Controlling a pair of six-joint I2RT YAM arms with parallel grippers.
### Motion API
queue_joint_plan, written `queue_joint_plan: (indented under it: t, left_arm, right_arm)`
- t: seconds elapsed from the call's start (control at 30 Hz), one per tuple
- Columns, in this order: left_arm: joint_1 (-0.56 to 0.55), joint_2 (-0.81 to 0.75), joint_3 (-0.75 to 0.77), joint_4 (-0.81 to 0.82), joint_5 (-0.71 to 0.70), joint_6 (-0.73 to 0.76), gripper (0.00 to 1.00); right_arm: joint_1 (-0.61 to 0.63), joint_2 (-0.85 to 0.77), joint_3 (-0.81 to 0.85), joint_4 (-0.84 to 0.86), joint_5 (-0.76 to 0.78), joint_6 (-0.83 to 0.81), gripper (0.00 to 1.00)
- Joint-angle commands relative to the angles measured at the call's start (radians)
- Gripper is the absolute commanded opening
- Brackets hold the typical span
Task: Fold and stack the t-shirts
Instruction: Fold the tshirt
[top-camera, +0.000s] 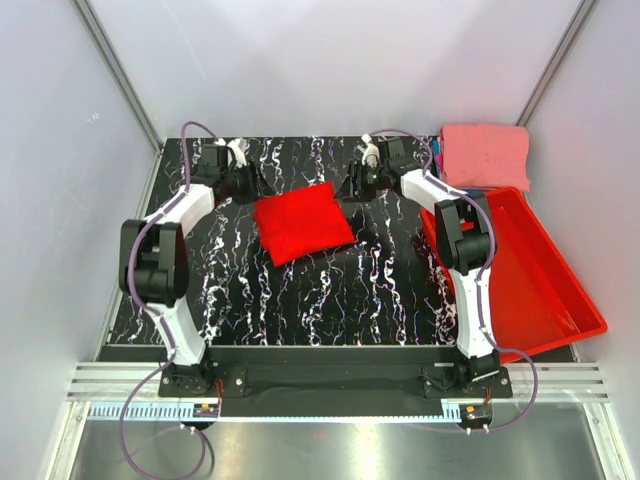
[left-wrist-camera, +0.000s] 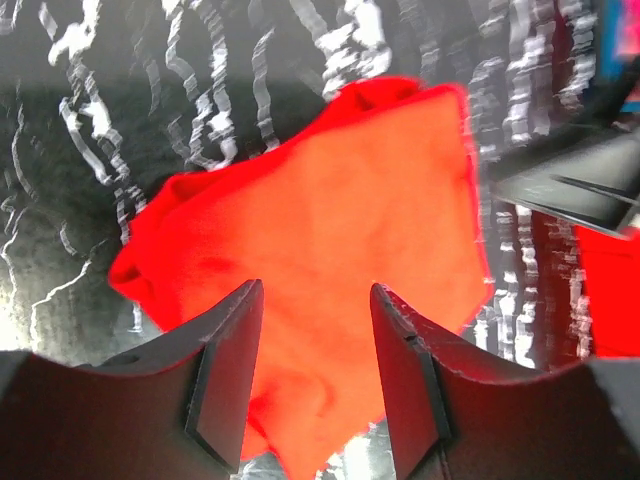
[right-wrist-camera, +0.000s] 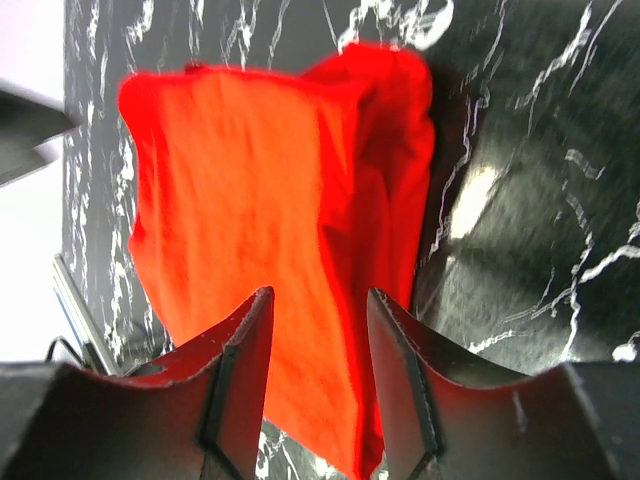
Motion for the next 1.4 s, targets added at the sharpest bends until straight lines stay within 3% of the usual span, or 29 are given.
queue_joint_plan:
  t: [0.0, 0.17, 0.37, 0.5, 0.67, 0.73, 0.8, 0.9, 0.97, 1.1, 1.2, 1.37]
  left_arm:
    - [0.022, 0.08, 0.06, -0.047, -0.069, 0.03, 0.52]
    - [0.037, 0.157, 0.087, -0.078, -0.109, 0.013, 0.5]
    - [0.042, 0.186, 0.056, -0.096, -0.219, -0.03, 0.45]
    - [0.057, 0.194, 0.057, -0.09, -0.226, -0.055, 0.43]
    - [0.071, 0.235, 0.109, -0.118, -0.201, -0.049, 0.07]
    - [0.08, 0.251, 0.125, -0.124, -0.155, -0.053, 0.05]
    - [0.083, 0.251, 0.145, -0.139, -0.099, -0.049, 0.2]
    - [0.083, 0.196, 0.154, -0.187, -0.109, -0.02, 0.51]
    - [0.082, 0.13, 0.165, -0.239, -0.165, -0.004, 0.52]
    - [0.051, 0.002, 0.143, -0.394, -0.411, 0.004, 0.54]
    - [0.034, -0.1, 0.049, -0.405, -0.388, -0.002, 0.54]
    - [0.033, -0.239, -0.187, -0.293, -0.273, -0.024, 0.53]
  right_arm:
    - [0.012, -0.023, -0.021, -0.06, -0.047, -0.064, 0.5]
    - [0.023, -0.011, -0.048, -0.071, -0.026, -0.087, 0.51]
    - [0.023, -0.023, -0.116, -0.047, -0.009, -0.092, 0.61]
    - [0.029, -0.029, -0.166, -0.022, -0.02, -0.084, 0.59]
    - [0.056, -0.095, -0.264, 0.071, -0.041, -0.026, 0.54]
    - [0.078, -0.124, -0.336, 0.125, -0.02, 0.032, 0.5]
    - [0.093, -0.161, -0.403, 0.153, -0.014, 0.069, 0.48]
    - [0.131, -0.224, -0.478, 0.197, 0.028, 0.111, 0.5]
    - [0.136, -0.254, -0.486, 0.184, 0.041, 0.122, 0.55]
    - [0.127, -0.244, -0.39, 0.047, 0.13, 0.09, 0.6]
    - [0.107, -0.224, -0.33, 0.022, 0.114, 0.08, 0.64]
    - [0.064, -0.16, -0.192, -0.039, 0.083, 0.036, 0.66]
